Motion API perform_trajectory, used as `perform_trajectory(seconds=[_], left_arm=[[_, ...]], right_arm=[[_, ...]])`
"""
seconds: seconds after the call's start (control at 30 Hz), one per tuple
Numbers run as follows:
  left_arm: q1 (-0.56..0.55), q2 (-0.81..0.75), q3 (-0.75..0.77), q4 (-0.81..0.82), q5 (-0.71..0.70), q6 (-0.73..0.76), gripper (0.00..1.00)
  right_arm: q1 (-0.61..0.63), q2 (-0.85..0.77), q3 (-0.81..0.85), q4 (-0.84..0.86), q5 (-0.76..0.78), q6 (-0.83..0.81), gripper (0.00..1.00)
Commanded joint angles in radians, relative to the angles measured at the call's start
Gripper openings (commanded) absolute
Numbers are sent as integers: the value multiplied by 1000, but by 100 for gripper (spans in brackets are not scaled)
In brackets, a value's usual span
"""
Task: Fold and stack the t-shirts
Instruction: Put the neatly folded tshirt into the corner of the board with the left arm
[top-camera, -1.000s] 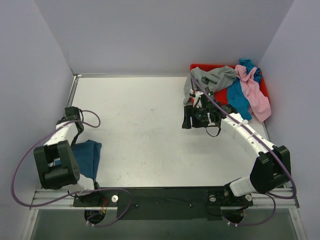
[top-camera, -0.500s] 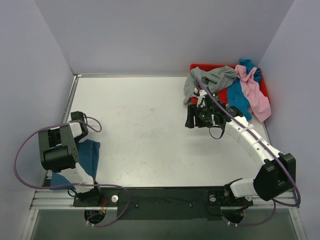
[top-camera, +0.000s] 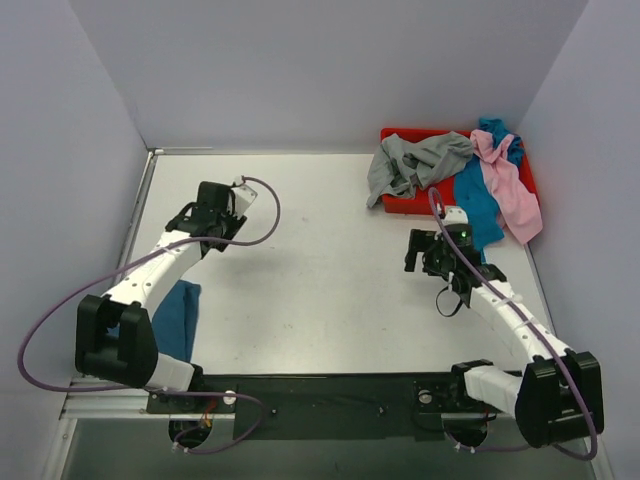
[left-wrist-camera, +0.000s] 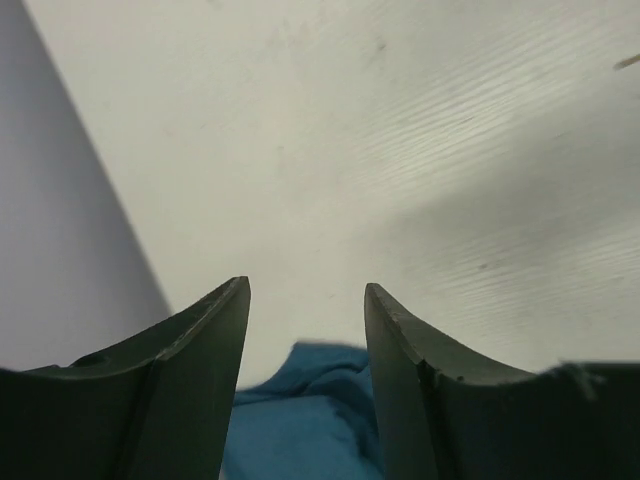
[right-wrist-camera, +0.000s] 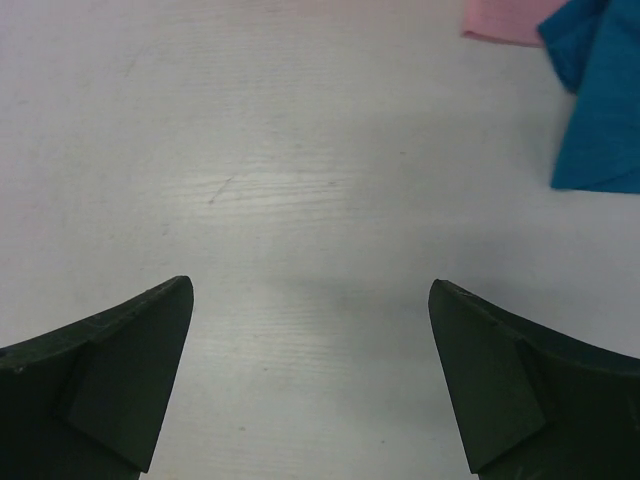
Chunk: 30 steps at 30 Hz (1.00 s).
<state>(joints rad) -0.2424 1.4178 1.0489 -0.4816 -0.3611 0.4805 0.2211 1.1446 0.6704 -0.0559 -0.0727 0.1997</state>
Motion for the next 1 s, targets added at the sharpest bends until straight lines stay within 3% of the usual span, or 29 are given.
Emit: perform_trajectory(seconds=[0.0, 0.17, 0.3, 0.5, 0.73, 0.97], left_arm=[[-21, 56, 91, -55, 265, -213, 60], [-29, 43, 31, 60, 361, -310, 61], [-29, 30, -172, 263, 361, -359, 61], [-23, 4, -319, 422, 374, -344, 61], [-3, 10, -339, 466, 370, -347, 62], [6, 12, -372, 526, 346, -350, 62]], right_arm=[[-92, -94, -182, 333, 100, -14, 99], [-164, -207, -443, 640, 195, -57, 100], [-177, -226, -613, 926, 208, -94, 100], [-192, -201, -611, 965, 159, -118, 100], [-334, -53, -582, 1116, -28, -94, 100], [-332, 3, -541, 1102, -95, -126, 100]])
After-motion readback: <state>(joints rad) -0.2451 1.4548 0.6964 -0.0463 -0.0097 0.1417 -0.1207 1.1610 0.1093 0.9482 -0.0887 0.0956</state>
